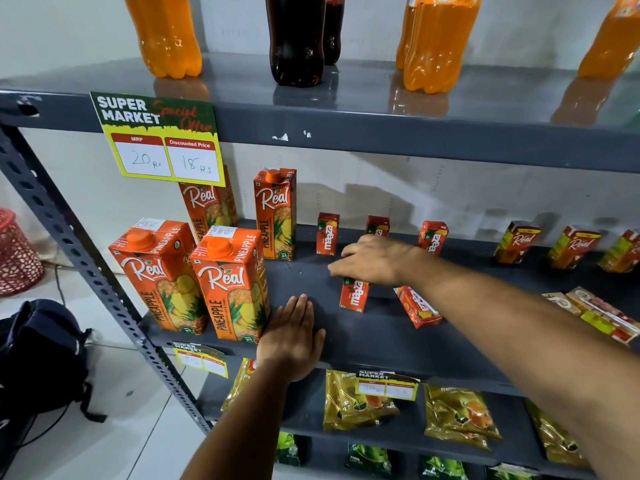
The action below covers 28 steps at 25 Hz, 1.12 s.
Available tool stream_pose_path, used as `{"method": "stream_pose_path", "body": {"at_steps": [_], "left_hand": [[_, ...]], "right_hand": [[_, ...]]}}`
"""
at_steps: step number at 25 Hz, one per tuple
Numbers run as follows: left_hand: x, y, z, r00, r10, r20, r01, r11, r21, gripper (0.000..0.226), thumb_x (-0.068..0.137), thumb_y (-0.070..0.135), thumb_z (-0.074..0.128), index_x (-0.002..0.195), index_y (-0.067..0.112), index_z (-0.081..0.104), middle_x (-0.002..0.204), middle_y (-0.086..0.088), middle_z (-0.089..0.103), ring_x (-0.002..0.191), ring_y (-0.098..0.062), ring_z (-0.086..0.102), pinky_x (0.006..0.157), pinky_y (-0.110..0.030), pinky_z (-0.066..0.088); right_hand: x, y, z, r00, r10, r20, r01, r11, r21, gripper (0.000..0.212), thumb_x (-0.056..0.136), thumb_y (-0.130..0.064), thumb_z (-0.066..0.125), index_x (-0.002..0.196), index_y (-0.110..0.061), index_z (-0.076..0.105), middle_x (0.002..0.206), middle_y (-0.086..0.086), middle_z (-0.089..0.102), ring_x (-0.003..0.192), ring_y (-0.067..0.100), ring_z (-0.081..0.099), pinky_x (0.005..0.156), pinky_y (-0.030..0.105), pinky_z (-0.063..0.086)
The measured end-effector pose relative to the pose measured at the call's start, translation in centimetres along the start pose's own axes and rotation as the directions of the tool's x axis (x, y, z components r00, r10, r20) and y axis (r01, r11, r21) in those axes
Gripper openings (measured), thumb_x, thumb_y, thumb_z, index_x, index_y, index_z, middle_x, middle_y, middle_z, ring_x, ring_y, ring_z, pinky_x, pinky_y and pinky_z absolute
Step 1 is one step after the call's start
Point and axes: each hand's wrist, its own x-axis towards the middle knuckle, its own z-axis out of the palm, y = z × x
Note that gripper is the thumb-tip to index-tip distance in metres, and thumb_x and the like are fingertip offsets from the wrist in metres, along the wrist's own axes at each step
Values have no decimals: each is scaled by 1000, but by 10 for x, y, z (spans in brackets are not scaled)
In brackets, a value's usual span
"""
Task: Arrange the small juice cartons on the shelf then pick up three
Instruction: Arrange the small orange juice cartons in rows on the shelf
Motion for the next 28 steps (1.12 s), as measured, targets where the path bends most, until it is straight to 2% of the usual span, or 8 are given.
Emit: {"method": "stream_pose_path", "body": {"at_steps": [3, 6, 8, 10, 16, 19, 23, 28], "left_hand": [[0, 0, 1, 1000, 7, -14, -7, 1000, -1, 87, 81, 58, -7, 152, 10, 10, 163, -6, 7, 149, -21, 3, 117, -34, 0], [1, 0, 2, 1000, -5, -24, 5, 1000, -2, 82, 86, 57, -3, 152, 11, 10, 163, -5, 7, 149, -21, 4, 116, -33, -1], [1, -1, 2, 1000, -9, -18, 9, 1000, -8, 79, 88, 56, 1, 152, 11, 12, 162, -5, 9, 149, -21, 6, 116, -33, 0], [0, 0, 3, 999, -5, -36, 4, 1000, -18, 81, 87, 57, 4, 151, 9, 17, 161, -8, 16, 148, -24, 12, 116, -34, 4], [0, 1, 1, 1000, 1, -29, -1, 1000, -14, 82, 86, 56, 1, 151, 8, 16, 161, -8, 14, 148, -24, 10, 117, -34, 3], [-1, 1, 0, 999, 4, -33, -4, 1000, -20, 84, 84, 57, 0, 151, 8, 17, 161, -9, 14, 149, -24, 10, 116, -34, 2], [-1, 0, 1, 1000, -3, -23, 2, 1000, -14, 87, 82, 58, -4, 152, 10, 12, 162, -7, 10, 149, -22, 6, 116, -33, 0], [-1, 1, 0, 1000, -13, -8, 13, 1000, -3, 75, 92, 56, 6, 152, 11, 8, 163, -6, 6, 149, -21, 2, 116, -32, -2]], "right_hand": [[-26, 14, -1, 971, 239, -24, -214, 907, 363, 103, 74, -7, 71, 150, -31, 6, 160, 1, 20, 128, 27, 45, 97, 38, 46], [-55, 35, 15, 804, 553, 217, -521, 481, 705, 77, 79, -35, 69, 145, -17, 32, 140, 12, 51, 114, 26, 56, 87, 36, 50], [-71, 31, 38, 659, 636, 401, -726, 402, 558, 70, 74, -56, 69, 122, -6, 57, 107, 9, 64, 93, 24, 61, 67, 30, 46], [-79, 13, 65, 584, 645, 493, -806, 389, 446, 79, 64, -70, 68, 113, -10, 58, 106, 8, 64, 93, 24, 60, 69, 31, 44], [-72, -11, 88, 494, 787, 368, -861, 383, 335, 60, 60, -63, 71, 102, -22, 59, 109, 5, 67, 102, 28, 59, 79, 36, 39], [-74, 4, 79, 548, 805, 227, -812, 448, 373, 48, 65, -45, 73, 106, -22, 59, 110, 4, 66, 102, 28, 61, 79, 37, 43], [-82, 26, 63, 881, 472, -23, -445, 846, 293, 46, 77, -15, 67, 120, -28, 55, 119, -2, 55, 108, 24, 54, 80, 39, 50], [-77, 33, 45, 992, 120, -45, -119, 992, 35, 50, 82, -51, 49, 127, -31, 49, 131, -2, 52, 117, 22, 50, 91, 38, 46]]}}
